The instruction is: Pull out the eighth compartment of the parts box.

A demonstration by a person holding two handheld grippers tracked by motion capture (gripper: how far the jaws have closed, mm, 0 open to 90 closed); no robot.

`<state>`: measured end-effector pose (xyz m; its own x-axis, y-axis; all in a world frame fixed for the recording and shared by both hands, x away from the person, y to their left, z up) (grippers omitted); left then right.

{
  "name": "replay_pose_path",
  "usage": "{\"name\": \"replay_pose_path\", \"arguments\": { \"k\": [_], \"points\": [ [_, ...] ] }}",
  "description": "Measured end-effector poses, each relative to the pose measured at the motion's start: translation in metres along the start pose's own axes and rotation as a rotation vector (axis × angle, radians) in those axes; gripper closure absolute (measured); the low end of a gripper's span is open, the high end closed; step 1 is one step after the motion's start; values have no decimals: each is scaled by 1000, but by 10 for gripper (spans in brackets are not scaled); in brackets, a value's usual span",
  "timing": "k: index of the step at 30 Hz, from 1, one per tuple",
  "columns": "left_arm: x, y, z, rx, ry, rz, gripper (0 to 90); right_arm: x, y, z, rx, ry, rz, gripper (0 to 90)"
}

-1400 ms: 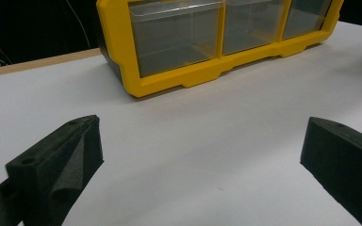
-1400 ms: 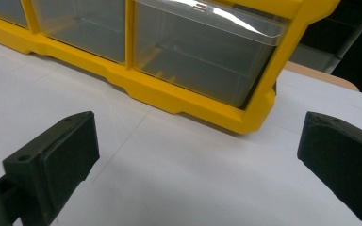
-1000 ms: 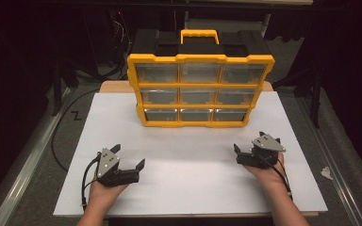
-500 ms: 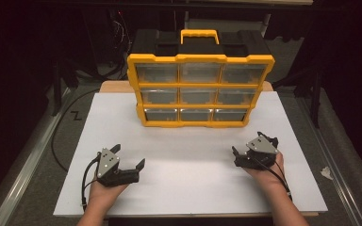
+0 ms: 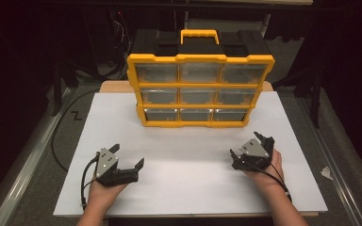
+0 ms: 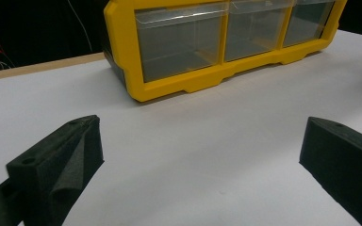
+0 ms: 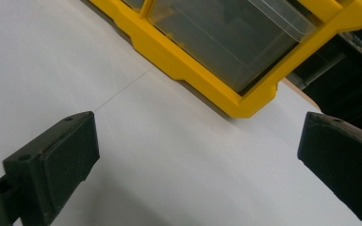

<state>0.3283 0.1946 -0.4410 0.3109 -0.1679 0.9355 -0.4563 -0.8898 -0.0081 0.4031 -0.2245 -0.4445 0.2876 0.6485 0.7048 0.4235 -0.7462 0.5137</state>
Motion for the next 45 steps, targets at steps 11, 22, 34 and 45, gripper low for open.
{"name": "replay_pose_path", "arguments": {
  "k": [11, 22, 34, 45],
  "points": [
    [0, 0, 0, -3, 1, 1, 11, 2, -8, -1, -44, -21, -145, 9],
    [0, 0, 0, -3, 1, -2, 12, 6, -15, -3, -81, -31, -269, 9],
    [0, 0, 0, -4, 1, 0, 13, 12, -23, -10, -138, -54, -463, 10],
    [0, 0, 0, -4, 2, -2, 14, 15, -28, -13, -186, -58, -607, 12]
  ]
}}
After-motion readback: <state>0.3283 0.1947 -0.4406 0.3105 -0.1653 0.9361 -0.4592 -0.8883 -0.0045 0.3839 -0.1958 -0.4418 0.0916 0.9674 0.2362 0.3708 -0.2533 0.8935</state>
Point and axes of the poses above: each handheld gripper's, and its own axes: z roughly forward along the jaws, x roughly out of its top, y roughly to its right, the point moved 3 cm from there along z, roughly forward along the jaws, and after that the axes turned 4 degrees about -y, right-handed, at the moved point
